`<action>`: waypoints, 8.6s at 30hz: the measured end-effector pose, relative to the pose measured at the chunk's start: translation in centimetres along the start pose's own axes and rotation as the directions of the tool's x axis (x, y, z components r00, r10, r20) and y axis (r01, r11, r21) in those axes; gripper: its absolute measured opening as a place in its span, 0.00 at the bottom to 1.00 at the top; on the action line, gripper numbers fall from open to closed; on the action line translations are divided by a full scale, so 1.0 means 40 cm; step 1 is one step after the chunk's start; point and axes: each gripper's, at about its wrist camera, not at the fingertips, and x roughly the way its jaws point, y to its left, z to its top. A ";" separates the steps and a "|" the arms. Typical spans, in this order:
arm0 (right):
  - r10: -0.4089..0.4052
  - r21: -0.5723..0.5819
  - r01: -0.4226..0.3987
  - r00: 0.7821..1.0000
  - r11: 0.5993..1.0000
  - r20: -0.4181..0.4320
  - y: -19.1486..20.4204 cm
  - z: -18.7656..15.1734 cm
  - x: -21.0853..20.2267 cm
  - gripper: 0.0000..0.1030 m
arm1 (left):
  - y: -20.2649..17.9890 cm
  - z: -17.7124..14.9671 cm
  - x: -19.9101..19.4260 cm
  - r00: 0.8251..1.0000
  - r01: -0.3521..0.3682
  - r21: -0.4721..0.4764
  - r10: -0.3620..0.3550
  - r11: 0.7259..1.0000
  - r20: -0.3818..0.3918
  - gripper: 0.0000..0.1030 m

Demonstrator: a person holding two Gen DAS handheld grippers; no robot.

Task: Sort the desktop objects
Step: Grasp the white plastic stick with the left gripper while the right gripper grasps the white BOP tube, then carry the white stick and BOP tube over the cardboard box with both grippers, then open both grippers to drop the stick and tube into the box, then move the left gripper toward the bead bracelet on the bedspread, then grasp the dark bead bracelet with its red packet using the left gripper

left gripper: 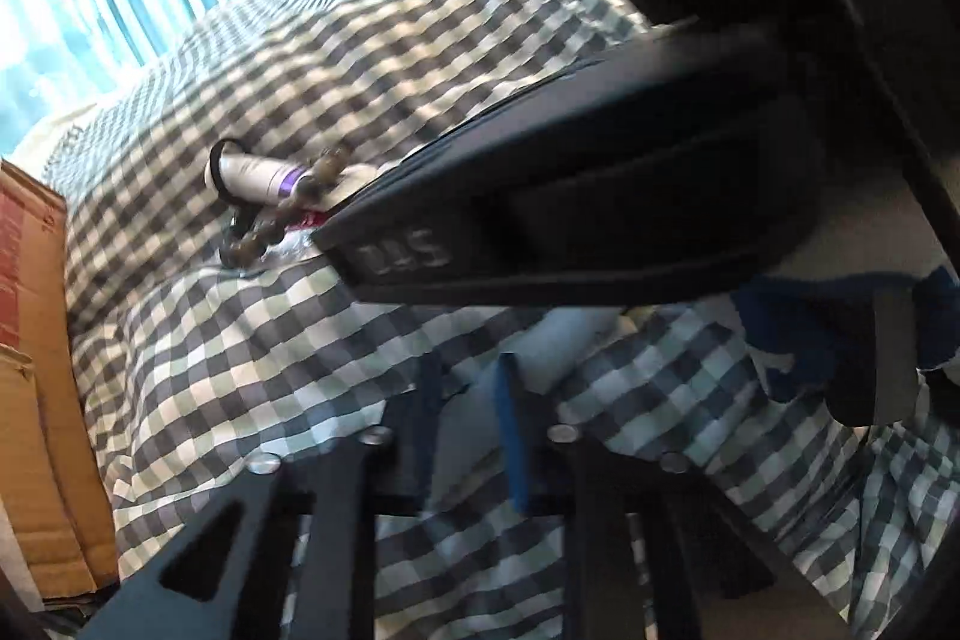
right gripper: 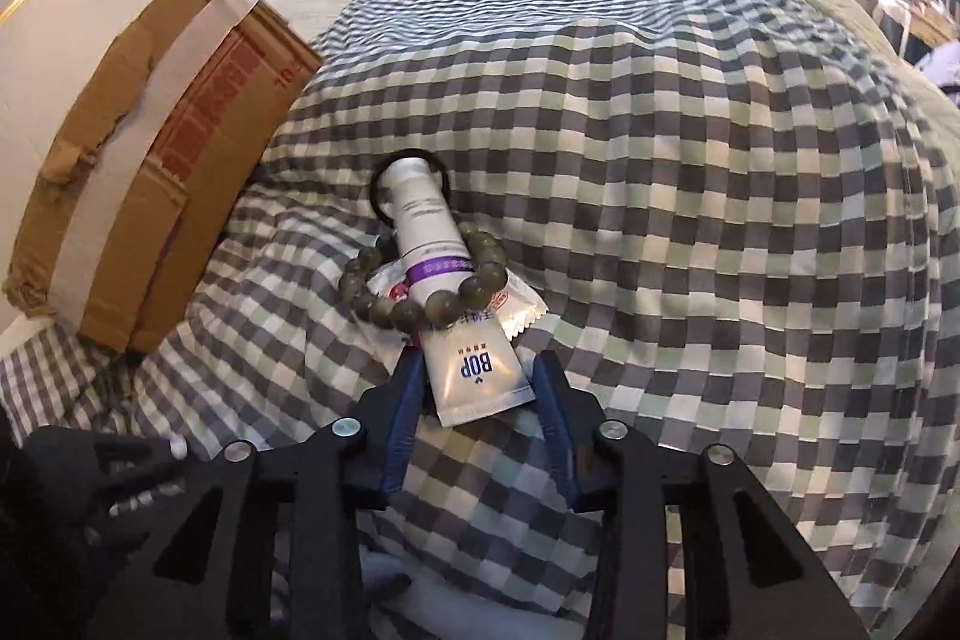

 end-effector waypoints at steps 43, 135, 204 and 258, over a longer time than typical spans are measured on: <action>-0.236 0.364 0.121 0.927 0.924 0.290 0.024 -0.232 -0.464 0.03 | -0.016 0.001 -0.021 0.975 0.208 0.073 -0.201 0.975 -0.089 0.09; -0.238 0.124 0.203 0.824 0.971 0.515 0.437 0.178 -0.670 0.03 | 0.515 0.056 -0.672 0.873 0.225 -0.262 -0.075 0.938 0.482 0.15; -0.269 0.177 0.206 0.815 0.962 0.513 0.210 0.085 -0.739 1.00 | 0.396 0.158 -0.670 0.865 -0.055 -0.530 0.305 0.846 0.399 1.00; -0.023 0.137 -0.001 0.984 0.991 0.174 -0.066 0.064 -0.022 0.48 | 0.362 0.108 -0.005 0.984 0.103 -0.399 -0.035 0.911 0.173 0.10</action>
